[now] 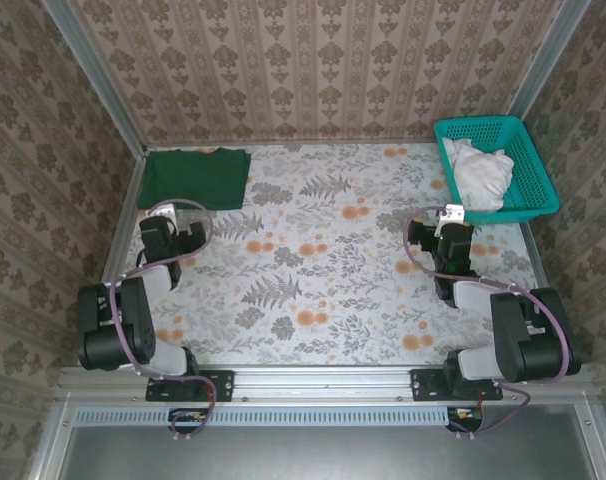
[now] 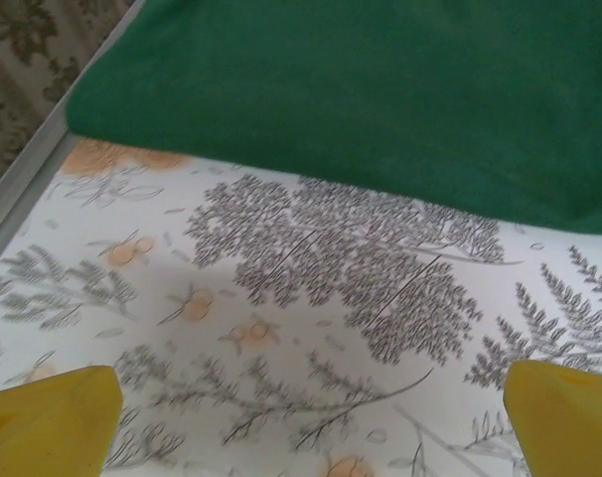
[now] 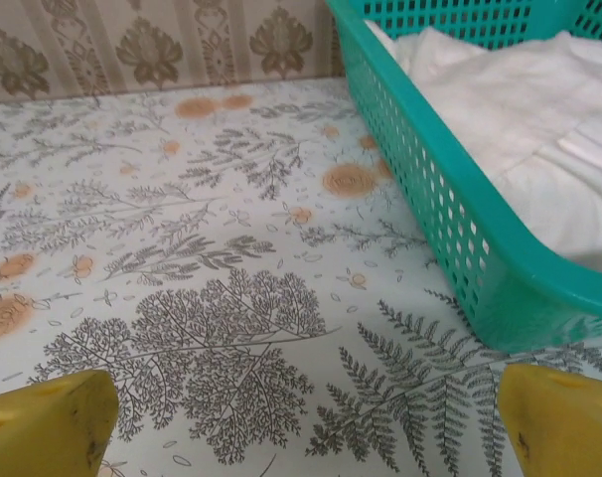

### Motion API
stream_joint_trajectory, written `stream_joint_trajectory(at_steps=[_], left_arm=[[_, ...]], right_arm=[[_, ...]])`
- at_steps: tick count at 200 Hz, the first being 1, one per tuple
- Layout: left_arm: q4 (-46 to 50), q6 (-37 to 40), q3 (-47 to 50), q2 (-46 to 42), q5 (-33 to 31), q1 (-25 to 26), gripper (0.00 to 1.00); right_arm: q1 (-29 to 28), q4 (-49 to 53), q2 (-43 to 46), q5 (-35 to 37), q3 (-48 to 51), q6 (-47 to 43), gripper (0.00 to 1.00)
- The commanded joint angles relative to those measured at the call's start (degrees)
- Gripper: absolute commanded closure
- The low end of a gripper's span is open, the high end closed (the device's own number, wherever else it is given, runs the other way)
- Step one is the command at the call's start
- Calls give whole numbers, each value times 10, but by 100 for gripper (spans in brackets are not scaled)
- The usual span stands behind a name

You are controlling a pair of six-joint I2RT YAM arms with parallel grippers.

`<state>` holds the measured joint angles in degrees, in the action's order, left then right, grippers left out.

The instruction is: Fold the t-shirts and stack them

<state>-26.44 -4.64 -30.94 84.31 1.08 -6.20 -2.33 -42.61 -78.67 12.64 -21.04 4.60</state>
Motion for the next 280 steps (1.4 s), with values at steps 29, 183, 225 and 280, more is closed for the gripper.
stream_joint_trajectory(at_steps=[29, 183, 225, 280], left_arm=[[-91, 40, 27, -9, 22, 33, 0], [-231, 61, 81, 37, -77, 76, 0], [-238, 66, 83, 38, -86, 84, 0], [-239, 66, 84, 37, -86, 84, 0]], right_arm=[[9, -146, -39, -23, 43, -7, 0], [2, -96, -92, 7, -8, -6, 0], [2, -99, -91, 5, -5, -6, 0], [1, -98, -90, 3, -6, -7, 1]])
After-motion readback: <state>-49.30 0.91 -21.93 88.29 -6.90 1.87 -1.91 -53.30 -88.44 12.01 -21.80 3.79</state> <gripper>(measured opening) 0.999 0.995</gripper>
